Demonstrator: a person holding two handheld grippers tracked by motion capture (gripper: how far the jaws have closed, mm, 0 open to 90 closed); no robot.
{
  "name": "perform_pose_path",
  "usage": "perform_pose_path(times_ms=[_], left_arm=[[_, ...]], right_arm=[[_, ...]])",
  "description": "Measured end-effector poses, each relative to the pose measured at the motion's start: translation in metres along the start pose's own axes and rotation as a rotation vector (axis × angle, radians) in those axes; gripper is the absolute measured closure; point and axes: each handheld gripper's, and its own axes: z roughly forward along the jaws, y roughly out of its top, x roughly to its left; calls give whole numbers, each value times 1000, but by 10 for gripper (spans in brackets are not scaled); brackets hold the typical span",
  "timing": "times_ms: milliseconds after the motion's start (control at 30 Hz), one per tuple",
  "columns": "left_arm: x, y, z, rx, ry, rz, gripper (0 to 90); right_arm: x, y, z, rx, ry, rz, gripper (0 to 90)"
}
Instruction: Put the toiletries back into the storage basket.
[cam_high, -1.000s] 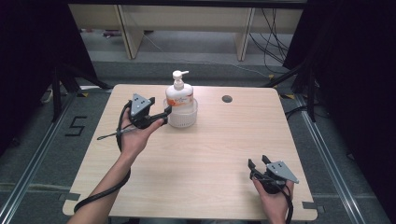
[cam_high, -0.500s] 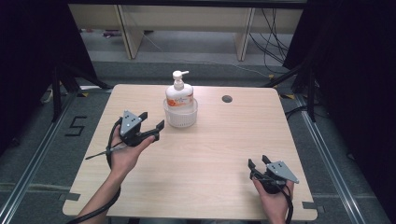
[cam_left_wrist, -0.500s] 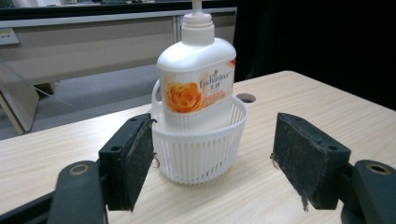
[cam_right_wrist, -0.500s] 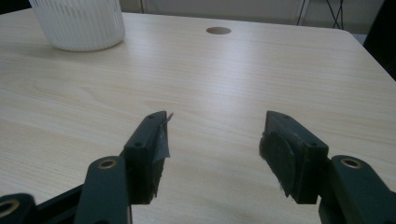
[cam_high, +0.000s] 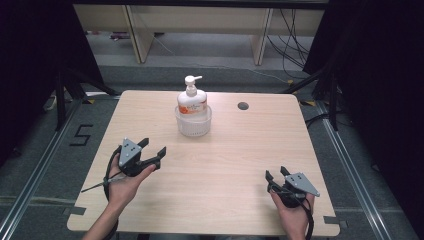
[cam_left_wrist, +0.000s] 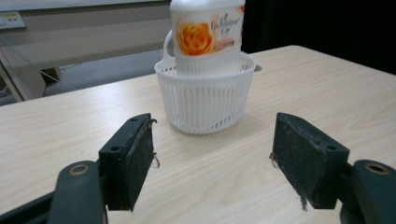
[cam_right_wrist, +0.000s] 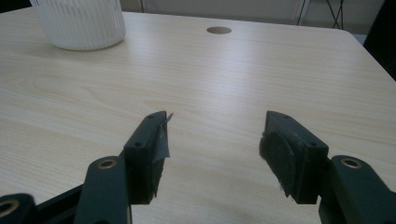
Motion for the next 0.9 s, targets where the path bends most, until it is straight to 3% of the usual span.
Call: perform_pose_path(times_ms=[133,267,600,733,767,900], left_arm=[[4,-14,-6,10,8,-4,288],[8,-27,-11,22,20,0,288],[20,-66,-19,50,52,-41,288],[26,-74,-21,43,63,-51,289],[27,-75,-21,35,63,-71,291],[27,-76,-25,9,78,-69,294]], right_arm=[[-1,0,1,-6,2,-25,412],[-1,0,2,-17,9,-18,412],[0,0,1,-6,1,-18,412],[-1,0,2,-14,-19,-47,412],[-1,0,1,-15,3,-30,412],[-2,0,2,-10,-12,-44,411]])
